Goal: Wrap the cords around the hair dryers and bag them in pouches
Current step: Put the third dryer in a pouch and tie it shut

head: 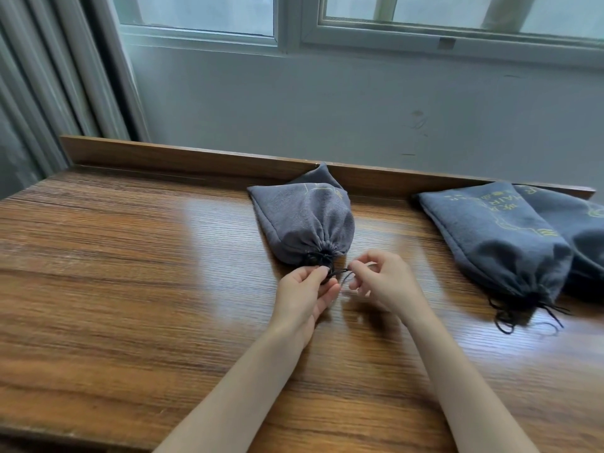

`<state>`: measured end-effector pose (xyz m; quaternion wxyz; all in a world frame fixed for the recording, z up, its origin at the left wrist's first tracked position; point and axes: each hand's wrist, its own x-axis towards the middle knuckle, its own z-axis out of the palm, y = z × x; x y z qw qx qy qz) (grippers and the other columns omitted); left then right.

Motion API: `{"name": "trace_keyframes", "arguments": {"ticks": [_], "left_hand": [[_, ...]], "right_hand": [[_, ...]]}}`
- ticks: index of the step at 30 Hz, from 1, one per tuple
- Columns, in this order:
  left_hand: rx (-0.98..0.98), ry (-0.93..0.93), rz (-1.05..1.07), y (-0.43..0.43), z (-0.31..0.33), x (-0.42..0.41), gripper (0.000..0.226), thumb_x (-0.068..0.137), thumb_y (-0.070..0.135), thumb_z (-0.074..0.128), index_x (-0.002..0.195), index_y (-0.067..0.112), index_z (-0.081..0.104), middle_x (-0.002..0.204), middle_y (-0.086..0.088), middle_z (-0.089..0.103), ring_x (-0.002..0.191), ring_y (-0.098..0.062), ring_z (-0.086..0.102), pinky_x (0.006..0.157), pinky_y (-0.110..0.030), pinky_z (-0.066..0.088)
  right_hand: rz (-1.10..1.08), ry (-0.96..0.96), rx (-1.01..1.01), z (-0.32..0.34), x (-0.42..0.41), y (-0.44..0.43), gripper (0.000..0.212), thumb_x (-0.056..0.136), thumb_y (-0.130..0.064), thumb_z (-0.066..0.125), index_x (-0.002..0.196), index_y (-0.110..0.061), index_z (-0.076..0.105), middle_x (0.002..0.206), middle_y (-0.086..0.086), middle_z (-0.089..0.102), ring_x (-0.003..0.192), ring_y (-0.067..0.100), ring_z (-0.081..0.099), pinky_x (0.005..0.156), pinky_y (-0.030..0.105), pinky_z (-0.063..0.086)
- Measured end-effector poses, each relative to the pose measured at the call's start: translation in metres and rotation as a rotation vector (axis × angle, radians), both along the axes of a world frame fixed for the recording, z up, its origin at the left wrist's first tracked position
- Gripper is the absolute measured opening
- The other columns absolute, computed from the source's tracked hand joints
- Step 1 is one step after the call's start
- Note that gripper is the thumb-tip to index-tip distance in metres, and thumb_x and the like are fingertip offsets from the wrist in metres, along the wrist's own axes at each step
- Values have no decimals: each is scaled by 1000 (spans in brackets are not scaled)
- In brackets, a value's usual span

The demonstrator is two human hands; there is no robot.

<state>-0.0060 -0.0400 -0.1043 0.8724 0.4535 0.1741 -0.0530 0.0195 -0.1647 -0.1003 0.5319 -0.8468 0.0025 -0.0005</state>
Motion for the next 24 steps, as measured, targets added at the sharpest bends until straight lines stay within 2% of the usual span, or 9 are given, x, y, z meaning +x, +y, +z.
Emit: {"name": "trace_keyframes", "arguments": {"ticks": [2, 6, 9, 11, 14, 18, 21, 23, 24], "left_hand": [[-8, 6, 0, 0, 0, 0, 15, 91, -1, 53, 76, 0, 56, 73, -9, 55, 67, -13, 56, 50, -15, 53], [-32, 4, -19, 1, -1, 1, 15, 91, -3, 52, 77, -3, 58, 75, -14, 61, 69, -16, 61, 52, -15, 54], [-29, -7, -29, 1, -1, 0, 14, 90, -3, 52, 79, -5, 60, 74, -15, 63, 58, -10, 64, 55, -15, 55], [-16, -16, -32, 1, -1, 0, 13, 90, -2, 53, 79, -5, 60, 73, -15, 63, 56, -8, 64, 56, -15, 55], [23, -30, -28, 0, -2, -1, 13, 89, -1, 55, 78, -5, 61, 71, -12, 62, 64, -11, 63, 59, -15, 55], [43, -28, -10, -1, -2, -1, 12, 89, -4, 53, 79, -5, 60, 72, -11, 61, 56, -6, 64, 60, -14, 55], [14, -20, 5, 0, -2, -1, 16, 89, -6, 52, 75, -4, 59, 59, -6, 65, 51, -4, 63, 57, -13, 54], [16, -20, 12, 0, -1, -1, 19, 89, -7, 51, 73, -3, 59, 57, -5, 65, 50, -4, 63, 57, -13, 54], [16, -19, 18, 0, -1, -1, 20, 89, -7, 51, 72, -4, 59, 62, -7, 64, 51, -4, 63, 58, -13, 54]], "right_hand": [[57, 62, 104, 4, -3, 3, 20, 91, -7, 54, 73, -14, 58, 59, 1, 63, 41, -1, 54, 40, 10, 38], [104, 90, 230, 3, -6, 8, 18, 92, -8, 54, 77, -14, 62, 68, 0, 67, 55, -1, 62, 51, 12, 48], [68, 80, 303, 0, -6, 13, 19, 90, -9, 57, 75, -15, 66, 66, 2, 65, 54, -1, 61, 54, 10, 48], [70, 80, 324, -2, -6, 17, 19, 89, -13, 59, 73, -14, 68, 66, 4, 65, 57, 2, 60, 55, 11, 48], [84, 82, 296, -5, -5, 21, 17, 87, -15, 63, 72, -18, 70, 64, 0, 66, 64, 6, 59, 64, 19, 48], [45, 137, 375, -6, -4, 24, 20, 89, -10, 59, 72, -18, 67, 56, -9, 62, 52, -3, 54, 54, 11, 41], [18, 174, 431, -8, -4, 26, 17, 90, -10, 58, 76, -16, 67, 60, -4, 59, 55, 3, 50, 55, 17, 36], [-22, 199, 516, -9, -3, 26, 5, 89, -8, 58, 88, -9, 64, 65, 0, 60, 55, 5, 50, 53, 18, 34], [-46, 208, 554, -9, -2, 25, 7, 89, -7, 59, 95, -7, 60, 65, -1, 64, 53, 3, 52, 50, 15, 35]]}}
